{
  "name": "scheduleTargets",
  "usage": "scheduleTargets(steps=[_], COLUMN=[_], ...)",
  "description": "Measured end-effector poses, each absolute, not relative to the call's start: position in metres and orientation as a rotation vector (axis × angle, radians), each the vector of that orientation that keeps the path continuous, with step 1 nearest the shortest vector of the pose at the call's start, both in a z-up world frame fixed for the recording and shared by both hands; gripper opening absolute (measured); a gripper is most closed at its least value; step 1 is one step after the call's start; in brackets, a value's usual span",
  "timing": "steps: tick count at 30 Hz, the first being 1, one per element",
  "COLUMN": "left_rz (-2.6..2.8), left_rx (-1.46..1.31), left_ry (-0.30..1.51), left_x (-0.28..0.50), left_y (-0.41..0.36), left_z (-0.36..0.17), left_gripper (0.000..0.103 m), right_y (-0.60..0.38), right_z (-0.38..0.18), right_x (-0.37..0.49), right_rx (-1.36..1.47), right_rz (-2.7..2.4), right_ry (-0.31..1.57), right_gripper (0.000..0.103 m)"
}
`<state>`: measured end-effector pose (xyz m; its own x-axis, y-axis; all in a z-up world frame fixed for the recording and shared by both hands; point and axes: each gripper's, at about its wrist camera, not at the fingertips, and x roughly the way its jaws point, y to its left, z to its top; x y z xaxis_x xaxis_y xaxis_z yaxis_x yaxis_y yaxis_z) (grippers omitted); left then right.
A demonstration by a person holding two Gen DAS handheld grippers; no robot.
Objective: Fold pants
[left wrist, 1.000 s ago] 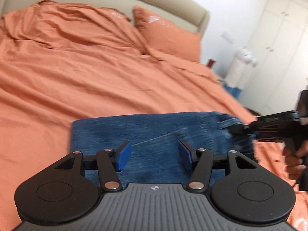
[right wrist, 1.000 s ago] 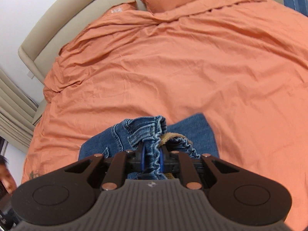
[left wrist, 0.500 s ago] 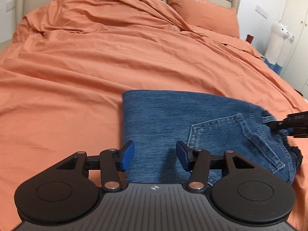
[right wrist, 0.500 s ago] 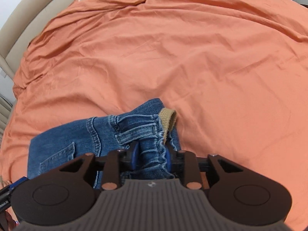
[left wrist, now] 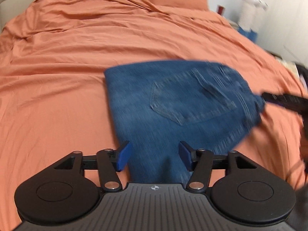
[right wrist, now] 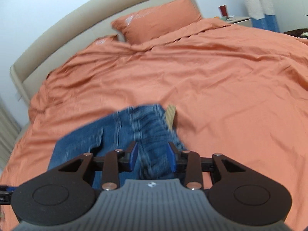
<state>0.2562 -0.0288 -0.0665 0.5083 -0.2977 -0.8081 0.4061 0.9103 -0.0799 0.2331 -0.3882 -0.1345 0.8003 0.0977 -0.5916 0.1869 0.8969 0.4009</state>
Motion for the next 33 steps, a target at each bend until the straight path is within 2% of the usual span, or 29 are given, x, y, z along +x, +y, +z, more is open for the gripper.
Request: scheduleTargets(steps=[6,8,9,10,14,19,27,29,31,33], left_rz=[-0.408,-0.378,-0.360,-0.334,-0.310,-0.289,-0.247,-0.246,-0.248,-0.252], left_rx=[0.330,0.384,0.405,0.434,0.395,0.388,0.207,0.155,0.103,0.075], left_ry=[1.018,1.026,1.021,1.014,1.021,1.089,1.227,1.241,1.234,1.204], left_x=[0.223,0.223,0.222,0.223,0.226,0.236,0.251,0.251,0.250,0.248], left_y=[-0.051,-0.057,-0.058,-0.059,-0.050,-0.048,-0.022,-0.012,-0.002,0.004], left_z=[-0.099,-0.115,-0.121,-0.125,-0.125,-0.139,-0.140,-0.134,-0.126,-0.117], left_gripper=[0.073,0.066,0.052,0.032,0.025,0.021,0.021,0.022,0.028,0.029], right_y=[-0.396,-0.398,-0.398,-0.398,-0.401,-0.403,-0.402,-0.401,-0.400,-0.398], right_z=[-0.151,-0.153,-0.153,-0.154,-0.164,-0.178,-0.187,-0.186,-0.184,-0.182], right_x=[0.239,0.241,0.242,0.243,0.248,0.255,0.261,0.261,0.259,0.256], right_rx=[0.444,0.440,0.428,0.415,0.388,0.401,0.382,0.380,0.371,0.354], right_rz=[-0.046,-0.036,-0.027,-0.021,-0.045,-0.053,-0.061,-0.066,-0.068,-0.068], right_ry=[0.663,0.658,0.648,0.647,0.701,0.763,0.805,0.808,0.810,0.807], right_gripper=[0.031,0.031,0.031,0.031,0.028,0.028,0.028,0.028,0.028,0.028])
